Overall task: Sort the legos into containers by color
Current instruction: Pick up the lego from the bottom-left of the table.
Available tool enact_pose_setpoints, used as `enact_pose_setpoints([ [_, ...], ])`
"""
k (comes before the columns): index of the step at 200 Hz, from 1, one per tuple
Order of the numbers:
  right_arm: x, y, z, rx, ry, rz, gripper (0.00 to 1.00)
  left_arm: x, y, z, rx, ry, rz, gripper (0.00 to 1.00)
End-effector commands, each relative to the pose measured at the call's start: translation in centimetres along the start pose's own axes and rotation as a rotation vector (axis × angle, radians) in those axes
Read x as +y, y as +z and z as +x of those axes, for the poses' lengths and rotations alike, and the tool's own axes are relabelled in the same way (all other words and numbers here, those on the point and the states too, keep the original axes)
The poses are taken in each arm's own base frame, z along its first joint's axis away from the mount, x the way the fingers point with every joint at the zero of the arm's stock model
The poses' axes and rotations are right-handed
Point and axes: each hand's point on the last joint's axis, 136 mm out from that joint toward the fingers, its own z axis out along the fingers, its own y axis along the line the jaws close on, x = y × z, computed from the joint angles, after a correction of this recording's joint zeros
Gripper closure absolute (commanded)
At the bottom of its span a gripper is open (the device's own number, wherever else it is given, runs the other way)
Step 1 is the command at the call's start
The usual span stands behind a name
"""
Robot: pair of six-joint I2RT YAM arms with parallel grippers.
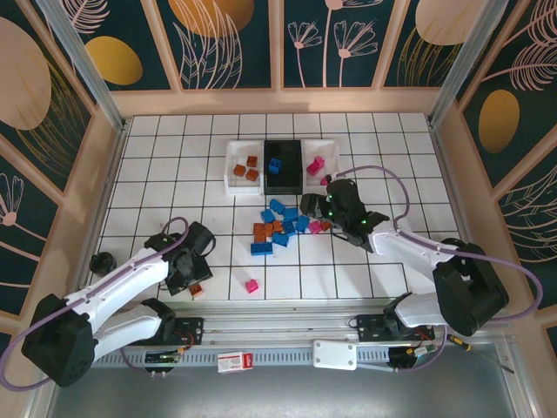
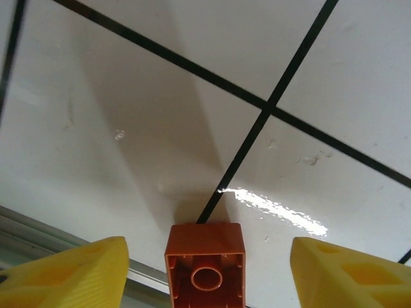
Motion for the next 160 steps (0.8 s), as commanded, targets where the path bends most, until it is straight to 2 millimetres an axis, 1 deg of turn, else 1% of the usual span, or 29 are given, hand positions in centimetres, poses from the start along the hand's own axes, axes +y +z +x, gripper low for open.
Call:
enact_pose_setpoints([
  [1,0.2,-0.6,-0.7,-0.027,0.005,-0.025,0.31,1.1,1.8,2.4,0.097,0.014,-0.044,0.36],
  [20,-0.2,-0.8,-0.8,-0.031,0.009,-0.018,0.31,1.7,2.9,3.5,0.133,0.026,-0.063,0.4],
  [39,-0.5,-0.8,-0.8,-0.032,0.016,-0.013,0.31,1.8,3.2,3.8,0.142,0.017,-0.052,0.45],
  [42,-0.6,-0.8,-0.8,-0.032,0.018,-0.012,0.31,1.2,3.3,3.6,0.131,0.016,-0.028,0.47],
  [60,-0.6,-0.8,-0.8,-0.029,0.02,-0.013,0.31,0.5,3.2,3.2,0.117,0.018,-0.004,0.51],
  [97,-0.6,-0.7,-0.6,-0.025,0.025,-0.014,0.31,-1.7,2.4,1.7,0.071,0.042,0.052,0.68],
  [115,-0.7,-0.7,-0.6,-0.024,0.026,-0.01,0.31,-3.2,1.8,0.7,0.035,0.059,0.087,0.74],
  [127,-0.9,-0.7,-0.4,-0.021,0.026,-0.005,0.31,-4.7,0.8,-0.5,-0.007,0.075,0.123,0.77],
  [142,-1.0,-0.8,-0.4,-0.023,0.028,-0.003,0.31,-7.0,-0.8,-2.4,-0.078,0.092,0.176,0.78],
  [160,-0.9,-0.9,-0.5,-0.028,0.029,-0.003,0.31,-10.2,-4.0,-5.6,-0.208,0.114,0.247,0.79],
])
